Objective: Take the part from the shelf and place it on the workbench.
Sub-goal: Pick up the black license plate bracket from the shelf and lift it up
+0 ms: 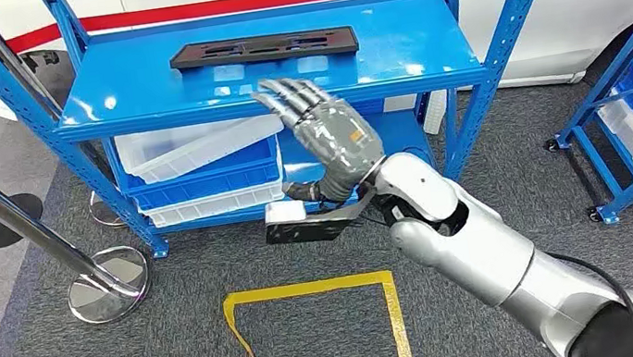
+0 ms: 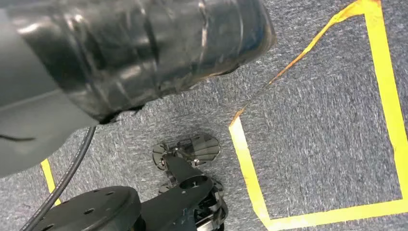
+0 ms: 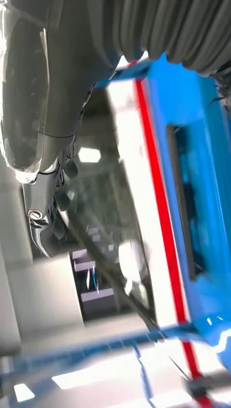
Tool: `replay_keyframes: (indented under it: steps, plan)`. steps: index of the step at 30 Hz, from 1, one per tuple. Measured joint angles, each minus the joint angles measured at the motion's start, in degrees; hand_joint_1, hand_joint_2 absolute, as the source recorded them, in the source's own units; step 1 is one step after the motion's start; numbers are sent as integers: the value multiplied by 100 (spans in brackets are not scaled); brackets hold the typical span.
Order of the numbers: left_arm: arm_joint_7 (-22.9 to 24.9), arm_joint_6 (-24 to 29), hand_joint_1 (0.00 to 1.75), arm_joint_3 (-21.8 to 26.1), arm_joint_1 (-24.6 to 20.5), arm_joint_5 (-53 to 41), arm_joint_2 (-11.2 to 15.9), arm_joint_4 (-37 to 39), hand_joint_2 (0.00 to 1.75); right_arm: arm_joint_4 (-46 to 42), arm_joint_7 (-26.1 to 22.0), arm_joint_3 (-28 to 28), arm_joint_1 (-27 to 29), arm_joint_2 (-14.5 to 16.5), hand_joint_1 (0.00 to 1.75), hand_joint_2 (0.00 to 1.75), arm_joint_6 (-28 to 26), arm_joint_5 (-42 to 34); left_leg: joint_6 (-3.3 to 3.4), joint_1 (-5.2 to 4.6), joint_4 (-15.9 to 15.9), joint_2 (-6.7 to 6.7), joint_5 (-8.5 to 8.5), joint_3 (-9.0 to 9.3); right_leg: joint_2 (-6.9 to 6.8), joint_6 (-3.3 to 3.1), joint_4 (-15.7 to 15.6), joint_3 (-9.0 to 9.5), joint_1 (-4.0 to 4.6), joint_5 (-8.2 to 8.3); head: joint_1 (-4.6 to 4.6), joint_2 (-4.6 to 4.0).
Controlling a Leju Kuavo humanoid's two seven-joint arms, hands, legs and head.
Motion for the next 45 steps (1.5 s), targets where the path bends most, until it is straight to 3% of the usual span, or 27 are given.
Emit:
replay_keyframes:
  steps: [10,13,15,17,18,19,20,22,23,24,26,29,31,33,35,36,38,39,41,43,45]
  plan:
    - [-137,-57,0,-323,-44,2,38,65,0,8,-58,1029,-545,395,0,175,1316,644,11,-33,30,-4,-5,-39,-9,23,-20,-19,-15,15,-2,0]
    - [-185,-64,0,-443,-66,-16,44,82,0,11,-25,1225,-612,493,0,175,1767,621,60,21,-53,-20,38,-11,37,64,53,-47,-10,-45,3,0]
    - [-198,-64,0,-491,-84,-9,44,88,0,22,27,1316,-641,517,0,175,2049,456,92,54,-108,-38,69,16,155,96,559,-302,-31,-293,13,0]
    - [-200,-67,0,-540,-95,13,45,94,0,61,98,1443,-655,520,0,175,2306,193,101,56,-112,-70,71,15,222,124,1355,-763,-65,-554,17,0]
    - [-200,-69,0,-560,-93,27,45,97,0,86,131,1502,-646,519,0,175,2391,66,96,58,-108,-90,65,18,230,139,1604,-945,-85,-562,17,0]
    - [-200,-70,0,-573,-90,39,46,101,0,108,158,1548,-636,518,0,175,2446,-44,88,60,-101,-112,54,25,233,151,1655,-1042,-106,-461,18,0]
    - [-200,-71,0,-578,-87,50,46,102,0,121,175,1573,-629,518,0,175,2467,-117,75,64,-88,-138,35,37,235,159,1476,-1031,-129,-246,19,0]
    - [-198,-71,0,-586,-88,59,45,105,0,146,208,1594,-631,517,0,175,2474,-234,29,72,-40,-188,-24,54,273,164,778,-827,-163,246,17,0]
    - [-190,-71,0,-593,-93,62,45,107,0,168,226,1611,-635,519,0,175,2481,-316,-1,71,-5,-211,-51,41,302,157,473,-723,-167,383,13,1]
    - [-180,-71,0,-600,-98,64,45,110,0,193,244,1634,-632,520,0,175,2486,-416,-34,78,20,-225,-64,14,329,139,295,-670,-154,426,9,1]
    - [-159,-71,0,-607,-92,68,46,113,0,236,265,1678,-616,519,0,175,2475,-571,-108,97,32,-241,-62,-37,348,84,196,-650,-116,382,7,1]
    - [-132,-68,0,-626,-82,68,43,113,0,288,297,1740,-610,515,0,175,2377,-659,-198,122,129,-174,-152,-93,328,-7,115,-602,-127,399,0,0]
    - [-85,-60,0,-672,-109,62,38,113,0,347,359,1803,-608,515,0,175,2228,-699,-233,126,652,-91,-384,-357,294,-52,88,-568,-127,392,-10,0]
    - [-25,-51,0,-719,-129,59,37,114,0,414,430,1870,-589,515,0,175,2081,-701,-262,130,1369,-62,-625,-763,264,-81,88,-561,-113,378,-13,0]
    - [13,-40,0,-741,-122,60,38,121,0,474,472,1922,-567,515,0,175,2008,-652,-276,134,1636,-55,-586,-977,253,-92,99,-557,-106,366,-13,0]
    - [22,-33,0,-745,-119,61,40,127,0,502,490,1945,-561,516,0,175,1977,-619,-277,136,1488,-49,-424,-948,253,-93,109,-551,-105,356,-13,0]
    - [31,-16,0,-749,-124,61,43,137,0,561,539,1982,-558,527,0,175,1894,-535,-272,143,779,-11,0,-665,252,-73,139,-536,-108,320,-13,0]
    - [32,-10,0,-756,-136,61,44,138,0,589,567,1993,-560,537,0,175,1848,-489,-261,134,443,8,128,-519,252,-51,163,-540,-95,301,-14,0]
    - [34,-4,0,-783,-158,61,44,139,0,640,611,2004,-561,556,0,175,1773,-418,-218,115,154,16,164,-395,251,-4,180,-559,-70,288,-12,0]
    - [35,-3,0,-809,-155,60,44,139,0,677,644,2009,-560,564,0,175,1727,-378,-156,112,129,-7,167,-391,244,42,172,-558,-60,285,-7,0]
    - [40,8,0,-824,-147,52,43,141,0,718,675,2012,-560,566,0,175,1665,-324,-98,119,99,-17,180,-369,243,88,303,-607,-70,174,-3,0]
